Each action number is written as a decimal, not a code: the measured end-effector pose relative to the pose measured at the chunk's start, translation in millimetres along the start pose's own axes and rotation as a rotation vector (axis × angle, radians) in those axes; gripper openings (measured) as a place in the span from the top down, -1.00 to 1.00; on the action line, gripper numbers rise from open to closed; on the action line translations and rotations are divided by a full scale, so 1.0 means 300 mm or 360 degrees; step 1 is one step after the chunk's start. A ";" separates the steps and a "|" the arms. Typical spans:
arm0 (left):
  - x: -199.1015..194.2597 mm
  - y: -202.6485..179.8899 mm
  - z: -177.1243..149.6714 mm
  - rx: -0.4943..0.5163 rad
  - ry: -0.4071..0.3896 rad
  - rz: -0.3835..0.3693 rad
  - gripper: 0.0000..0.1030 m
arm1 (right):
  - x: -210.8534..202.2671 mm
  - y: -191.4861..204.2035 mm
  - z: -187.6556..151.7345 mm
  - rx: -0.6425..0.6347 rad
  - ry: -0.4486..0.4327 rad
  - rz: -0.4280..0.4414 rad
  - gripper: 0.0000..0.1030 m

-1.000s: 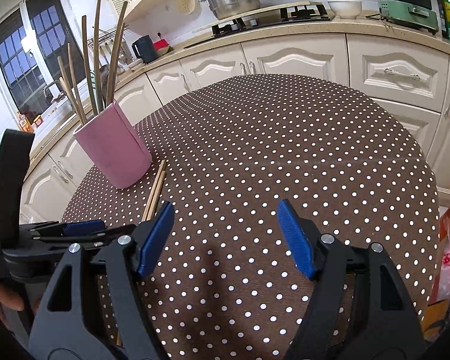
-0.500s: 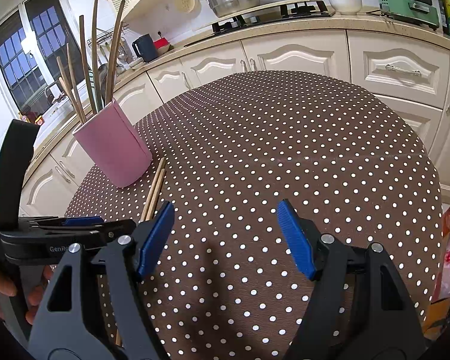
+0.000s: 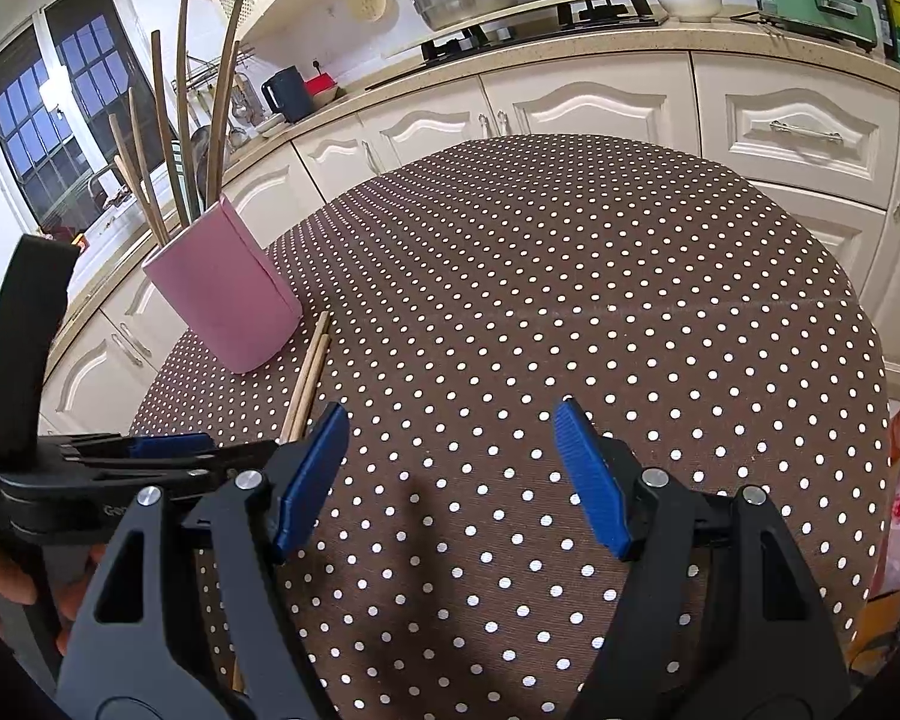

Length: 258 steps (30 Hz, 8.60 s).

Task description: Organize utensils

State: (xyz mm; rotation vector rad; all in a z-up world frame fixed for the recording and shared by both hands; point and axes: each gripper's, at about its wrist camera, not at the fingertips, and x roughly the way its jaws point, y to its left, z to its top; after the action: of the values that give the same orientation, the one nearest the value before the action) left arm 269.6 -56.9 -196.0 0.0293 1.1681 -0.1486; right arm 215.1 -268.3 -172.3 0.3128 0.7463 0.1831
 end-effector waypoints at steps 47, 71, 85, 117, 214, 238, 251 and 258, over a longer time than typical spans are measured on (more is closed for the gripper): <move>-0.081 0.296 -0.101 -0.0292 -0.0080 -0.0277 0.88 | 0.215 0.375 0.042 -0.0464 0.0601 -0.0124 0.08; -0.211 0.343 -0.157 -0.0341 -0.0318 -0.0395 0.88 | 0.115 0.232 0.138 -0.0232 0.0423 0.0163 0.88; -0.465 0.228 -0.201 -0.0113 -0.0814 -0.0317 0.88 | -0.177 0.229 0.203 -0.0231 -0.0038 0.0456 0.88; -0.641 0.276 0.103 -0.0176 -0.2021 -0.0342 0.88 | -0.088 0.490 0.413 -0.0311 -0.0968 0.0592 0.88; -0.414 0.495 -0.038 -0.0394 -0.1179 0.0099 -0.12 | 0.147 0.565 0.211 -0.0554 -0.0500 0.0321 0.85; -0.677 0.346 -0.237 -0.0230 -0.1295 0.0215 -0.44 | -0.172 0.515 0.172 -0.0457 -0.0634 0.0287 -0.13; -0.868 0.202 -0.421 -0.0039 -0.1422 0.0353 -0.66 | -0.434 0.465 0.078 -0.0384 -0.0654 0.0126 -0.66; -0.970 0.193 -0.523 -0.0080 -0.1541 0.0290 -0.71 | -0.596 0.520 0.017 -0.0480 -0.0778 0.0101 -0.79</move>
State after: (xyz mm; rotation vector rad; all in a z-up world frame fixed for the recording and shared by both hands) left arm 22.3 45.8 6.4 0.0152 0.1986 0.0358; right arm 81.5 -171.9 -1.5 0.0851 0.2191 0.2640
